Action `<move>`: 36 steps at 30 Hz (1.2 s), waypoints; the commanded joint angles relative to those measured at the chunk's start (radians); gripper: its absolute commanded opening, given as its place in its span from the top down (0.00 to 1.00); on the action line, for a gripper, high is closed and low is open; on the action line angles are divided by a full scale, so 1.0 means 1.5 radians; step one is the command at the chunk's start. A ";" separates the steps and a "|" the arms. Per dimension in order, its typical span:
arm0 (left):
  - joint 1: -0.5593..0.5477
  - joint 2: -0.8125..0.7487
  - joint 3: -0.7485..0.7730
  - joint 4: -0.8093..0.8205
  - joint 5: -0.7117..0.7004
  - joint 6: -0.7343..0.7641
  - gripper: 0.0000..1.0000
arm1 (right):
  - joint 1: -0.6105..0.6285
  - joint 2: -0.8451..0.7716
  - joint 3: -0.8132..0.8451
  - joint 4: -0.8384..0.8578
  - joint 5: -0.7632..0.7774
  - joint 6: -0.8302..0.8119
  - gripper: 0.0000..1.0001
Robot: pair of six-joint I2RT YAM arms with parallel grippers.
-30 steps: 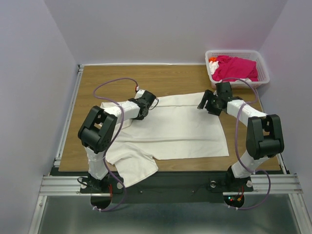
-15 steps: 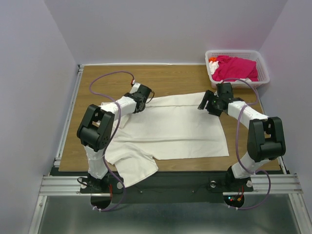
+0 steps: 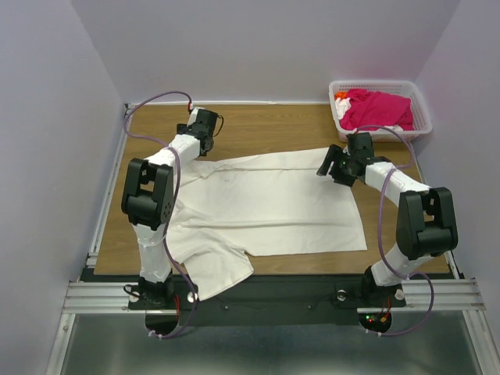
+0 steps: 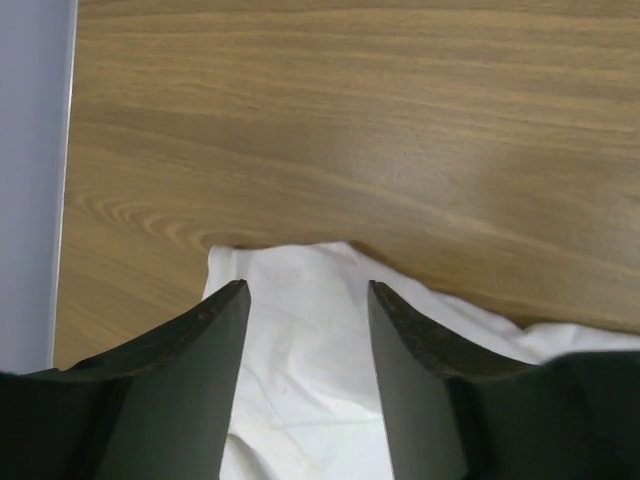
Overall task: Fold and stack the t-shirts
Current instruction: Fold the tshirt
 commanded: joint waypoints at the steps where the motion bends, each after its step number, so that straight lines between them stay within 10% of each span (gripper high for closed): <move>1: 0.006 0.033 0.057 -0.006 0.029 0.018 0.33 | 0.003 -0.031 -0.005 0.012 -0.008 -0.008 0.24; 18: 0.015 -0.200 -0.263 0.072 0.281 -0.359 0.28 | 0.004 -0.047 -0.021 0.009 -0.004 -0.008 0.24; 36: 0.047 -0.153 -0.313 0.224 0.356 -0.414 0.40 | 0.004 -0.072 -0.047 0.009 0.005 -0.017 0.24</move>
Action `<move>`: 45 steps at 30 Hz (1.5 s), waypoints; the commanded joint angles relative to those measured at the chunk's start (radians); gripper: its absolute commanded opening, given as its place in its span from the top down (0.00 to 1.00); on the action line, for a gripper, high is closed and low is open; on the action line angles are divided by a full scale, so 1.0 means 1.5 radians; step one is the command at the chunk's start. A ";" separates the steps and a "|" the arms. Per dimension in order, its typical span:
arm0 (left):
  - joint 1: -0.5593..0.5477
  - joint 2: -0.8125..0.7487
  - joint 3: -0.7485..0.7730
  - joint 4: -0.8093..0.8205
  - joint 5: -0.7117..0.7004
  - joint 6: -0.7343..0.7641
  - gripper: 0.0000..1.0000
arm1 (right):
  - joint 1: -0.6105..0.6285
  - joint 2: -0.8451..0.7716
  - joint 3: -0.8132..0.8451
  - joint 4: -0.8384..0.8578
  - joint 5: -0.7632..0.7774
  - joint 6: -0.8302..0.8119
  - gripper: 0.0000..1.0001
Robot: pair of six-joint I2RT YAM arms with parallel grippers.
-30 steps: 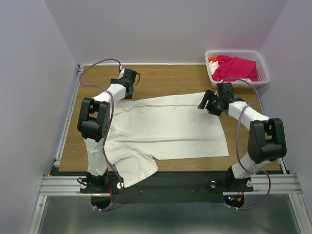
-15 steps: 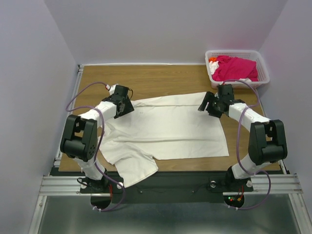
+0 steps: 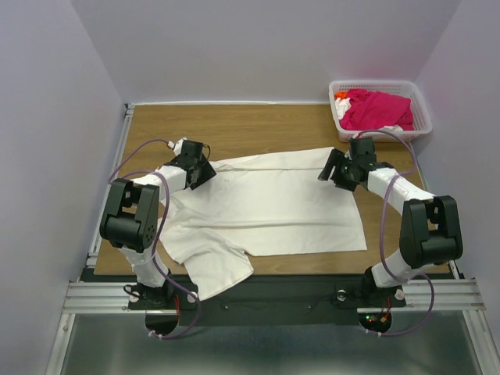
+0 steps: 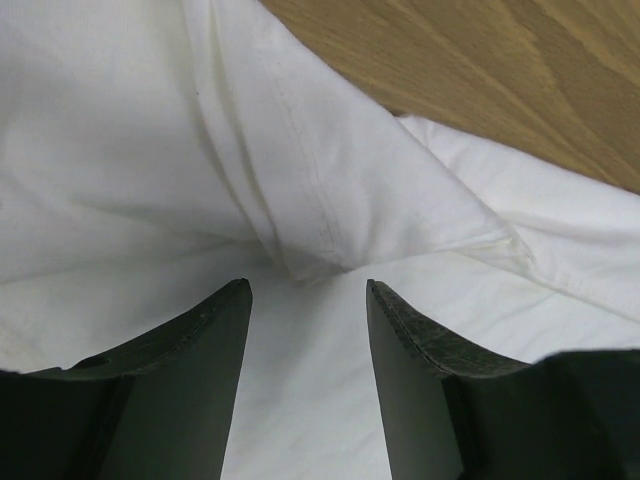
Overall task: Fold and stack the t-shirts
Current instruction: Fold the tshirt
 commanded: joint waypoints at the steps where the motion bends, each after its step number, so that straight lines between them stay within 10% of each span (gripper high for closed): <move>1: 0.011 0.022 0.027 0.034 0.013 -0.009 0.41 | 0.004 -0.024 -0.002 0.011 0.006 -0.011 0.24; 15: 0.014 0.030 0.048 0.045 0.017 0.003 0.60 | 0.003 -0.019 0.001 0.010 0.001 -0.013 0.24; 25: 0.014 0.024 0.049 0.038 0.029 0.018 0.98 | 0.003 -0.010 0.013 0.010 0.010 -0.007 0.24; 45: 0.013 -0.067 0.033 -0.046 0.092 0.048 1.00 | 0.002 0.141 0.195 0.012 0.192 0.063 0.33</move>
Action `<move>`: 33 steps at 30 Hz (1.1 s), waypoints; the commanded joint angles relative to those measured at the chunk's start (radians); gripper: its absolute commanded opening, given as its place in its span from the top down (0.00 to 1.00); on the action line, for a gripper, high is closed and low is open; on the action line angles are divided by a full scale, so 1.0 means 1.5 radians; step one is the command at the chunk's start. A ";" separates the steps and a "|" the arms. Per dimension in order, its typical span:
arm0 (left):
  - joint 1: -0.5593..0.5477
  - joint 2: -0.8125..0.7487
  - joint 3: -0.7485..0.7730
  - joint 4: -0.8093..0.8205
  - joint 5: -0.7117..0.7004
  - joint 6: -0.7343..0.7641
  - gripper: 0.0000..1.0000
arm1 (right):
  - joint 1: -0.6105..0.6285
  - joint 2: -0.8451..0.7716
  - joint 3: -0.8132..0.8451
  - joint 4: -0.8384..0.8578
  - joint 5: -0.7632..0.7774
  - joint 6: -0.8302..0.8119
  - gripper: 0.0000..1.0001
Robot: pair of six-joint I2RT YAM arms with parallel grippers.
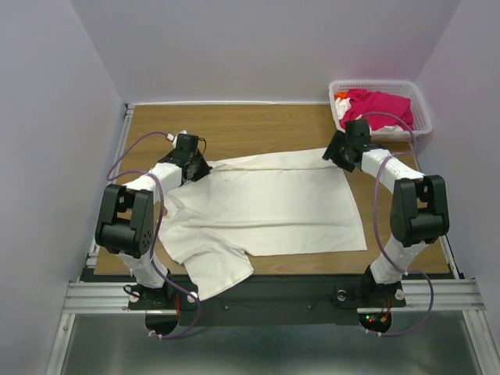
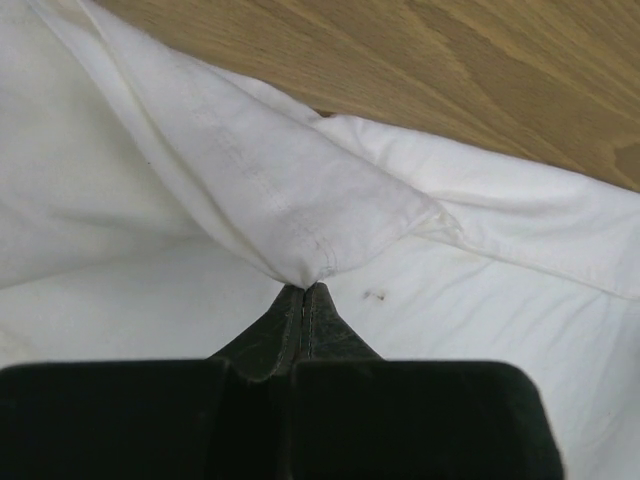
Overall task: Fold and stack the t-shirts
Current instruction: Fold the tshirt
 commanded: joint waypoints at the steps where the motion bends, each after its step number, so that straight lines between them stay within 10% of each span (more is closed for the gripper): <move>1: -0.001 -0.055 -0.002 -0.031 0.037 0.012 1.00 | 0.001 0.032 0.046 0.009 0.047 0.021 0.34; 20: -0.129 -0.128 -0.100 -0.076 0.126 -0.069 0.97 | 0.001 0.055 0.059 0.010 0.023 -0.001 0.34; 24: -0.129 -0.140 -0.118 -0.072 0.120 -0.076 0.76 | 0.001 0.056 0.059 0.010 0.007 -0.014 0.34; 27: -0.127 -0.173 -0.124 -0.076 0.097 -0.082 0.31 | 0.002 0.053 0.059 0.009 0.005 -0.023 0.34; 33: -0.048 -0.228 -0.136 -0.127 0.032 -0.044 0.27 | 0.002 0.053 0.064 0.008 0.008 -0.029 0.34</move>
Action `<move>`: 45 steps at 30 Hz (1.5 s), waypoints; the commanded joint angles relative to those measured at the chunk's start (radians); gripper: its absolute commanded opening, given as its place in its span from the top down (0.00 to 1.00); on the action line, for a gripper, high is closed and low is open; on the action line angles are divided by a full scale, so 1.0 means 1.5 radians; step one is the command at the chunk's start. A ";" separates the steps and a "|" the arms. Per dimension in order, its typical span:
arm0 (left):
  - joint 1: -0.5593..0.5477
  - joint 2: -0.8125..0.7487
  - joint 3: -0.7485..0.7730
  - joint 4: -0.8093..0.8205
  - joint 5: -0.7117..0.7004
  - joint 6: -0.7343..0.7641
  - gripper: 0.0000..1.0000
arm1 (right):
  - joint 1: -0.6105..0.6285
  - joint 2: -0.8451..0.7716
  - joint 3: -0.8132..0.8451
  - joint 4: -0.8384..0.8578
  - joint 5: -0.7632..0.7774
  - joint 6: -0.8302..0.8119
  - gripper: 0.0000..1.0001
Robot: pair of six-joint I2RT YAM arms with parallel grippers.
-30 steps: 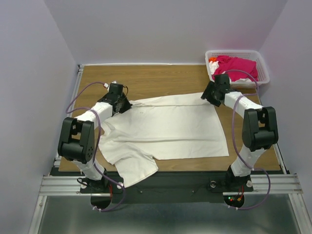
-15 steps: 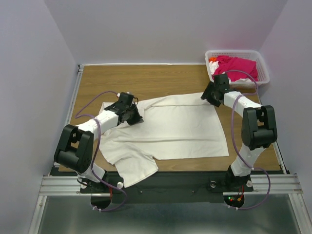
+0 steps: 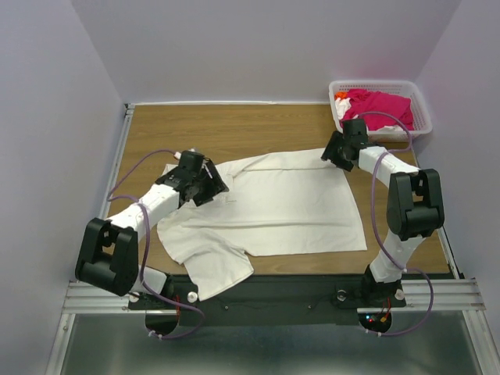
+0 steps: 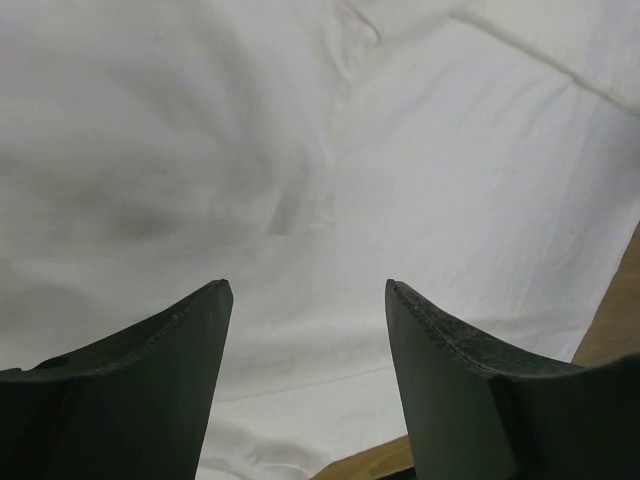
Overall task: Fold and stack the t-shirts
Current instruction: Fold the tshirt
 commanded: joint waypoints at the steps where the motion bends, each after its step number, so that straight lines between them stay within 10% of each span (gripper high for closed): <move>1: 0.073 -0.052 -0.014 -0.035 -0.071 0.037 0.27 | 0.001 -0.001 0.032 0.011 0.000 -0.014 0.34; 9: 0.225 -0.007 0.010 -0.009 -0.115 0.115 0.30 | 0.000 0.029 0.066 0.011 -0.036 -0.024 0.37; 26: 0.303 0.233 0.217 0.027 -0.094 0.153 0.34 | -0.016 0.057 0.072 0.011 0.016 -0.014 0.40; 45: 0.302 0.099 0.089 -0.016 -0.042 0.172 0.32 | -0.024 0.011 -0.003 0.010 0.004 -0.004 0.41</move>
